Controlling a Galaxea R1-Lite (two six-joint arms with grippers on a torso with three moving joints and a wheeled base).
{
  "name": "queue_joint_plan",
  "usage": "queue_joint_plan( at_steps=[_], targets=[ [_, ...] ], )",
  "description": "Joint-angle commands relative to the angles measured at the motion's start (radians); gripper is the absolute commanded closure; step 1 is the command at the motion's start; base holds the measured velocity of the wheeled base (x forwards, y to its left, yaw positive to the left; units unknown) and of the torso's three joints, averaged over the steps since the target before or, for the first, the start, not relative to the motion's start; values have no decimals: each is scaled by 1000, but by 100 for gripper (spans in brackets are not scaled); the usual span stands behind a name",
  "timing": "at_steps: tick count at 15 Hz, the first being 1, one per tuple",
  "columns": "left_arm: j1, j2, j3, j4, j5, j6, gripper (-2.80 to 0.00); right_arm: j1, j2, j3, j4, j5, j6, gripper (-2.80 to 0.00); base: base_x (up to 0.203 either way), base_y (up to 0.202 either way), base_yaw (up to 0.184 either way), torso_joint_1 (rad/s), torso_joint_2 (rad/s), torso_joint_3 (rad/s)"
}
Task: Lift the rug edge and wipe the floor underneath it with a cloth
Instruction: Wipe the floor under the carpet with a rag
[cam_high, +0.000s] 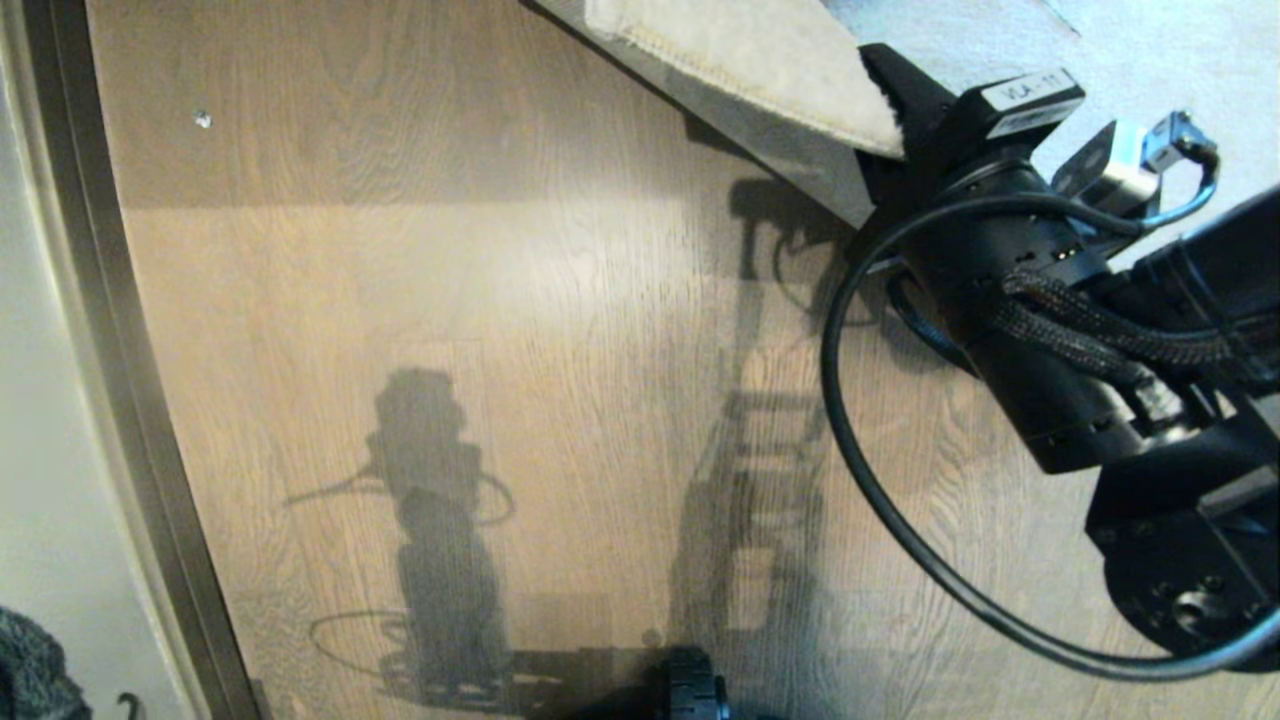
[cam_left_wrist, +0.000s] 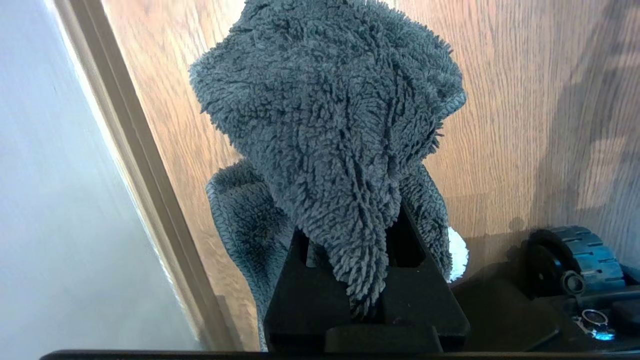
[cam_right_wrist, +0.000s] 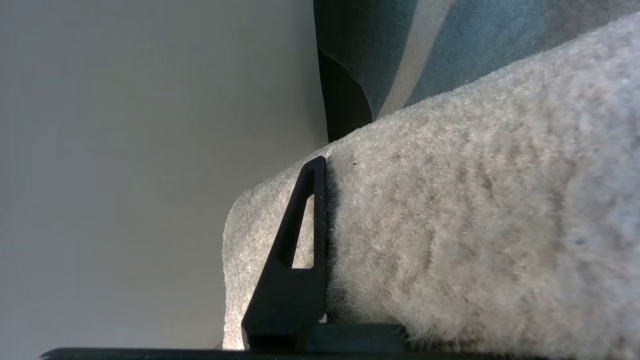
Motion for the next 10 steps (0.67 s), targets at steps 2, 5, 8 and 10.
queue_joint_plan(
  at_steps=[2, 5, 8, 10],
  targets=[
    [-2, 253, -81, -61, -48, 44, 0, 0, -2, -2, -44, -2, 4, 0, 0, 0, 0, 0, 0, 0],
    [-14, 460, -99, -247, -110, 77, 0, -8, -9, -2, -44, -2, 4, 0, 0, 0, 0, 0, 0, 0],
    [-122, 630, -107, -411, -125, 88, 0, -8, -9, -4, -44, -2, 4, 0, 0, 0, 0, 0, 0, 0],
    [-231, 728, -119, -507, -105, 89, 0, -8, -11, -4, -44, -2, 2, 0, 0, 0, 0, 0, 0, 0]
  ],
)
